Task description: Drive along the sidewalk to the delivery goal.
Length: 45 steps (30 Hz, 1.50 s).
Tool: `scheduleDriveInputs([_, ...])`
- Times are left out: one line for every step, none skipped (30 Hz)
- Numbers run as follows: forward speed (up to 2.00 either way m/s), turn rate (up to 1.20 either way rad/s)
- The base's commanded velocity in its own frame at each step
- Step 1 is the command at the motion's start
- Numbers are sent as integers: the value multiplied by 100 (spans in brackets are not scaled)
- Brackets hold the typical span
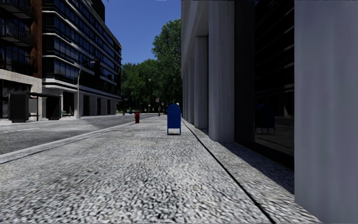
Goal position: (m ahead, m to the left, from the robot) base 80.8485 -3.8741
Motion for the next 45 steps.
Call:
scheduleDriveInputs([118, 87])
scheduleDriveInputs([118, 87])
scheduleDriveInputs([118, 87])
scheduleDriveInputs([118, 87])
scheduleDriveInputs([121, 87])
scheduleDriveInputs([146, 76])
scheduleDriveInputs([200, 0])
scheduleDriveInputs([200, 0])
scheduleDriveInputs([200, 0])
scheduleDriveInputs([200, 0])
scheduleDriveInputs([200, 0])
scheduleDriveInputs([200, 0])
scheduleDriveInputs([200, 0])
scheduleDriveInputs([200, 0])
scheduleDriveInputs([200, 0])
scheduleDriveInputs([200, 0])
scheduleDriveInputs([200, 0])
scheduleDriveInputs([200, 0])
scheduleDriveInputs([200, 0])
scheduleDriveInputs([200, 0])
scheduleDriveInputs([200, 0])
scheduleDriveInputs([200, 0])
scheduleDriveInputs([200, 0])
scheduleDriveInputs([200, 0])
scheduleDriveInputs([200, 0])
scheduleDriveInputs([200, 0])
scheduleDriveInputs([200, 0])
scheduleDriveInputs([200, 0])
scheduleDriveInputs([200, 0])
scheduleDriveInputs([200, 0])
scheduleDriveInputs([200, 0])
scheduleDriveInputs([200, 0])
scheduleDriveInputs([200, 0])
scheduleDriveInputs([200, 0])
scheduleDriveInputs([200, 0])
scheduleDriveInputs([200, 0])
scheduleDriveInputs([200, 0])
scheduleDriveInputs([200, 0])
scheduleDriveInputs([200, 0])
scheduleDriveInputs([200, 0])
scheduleDriveInputs([200, 0])
scheduleDriveInputs([200, 0])
scheduleDriveInputs([200, 0])
scheduleDriveInputs([200, 0])
scheduleDriveInputs([200, 0])
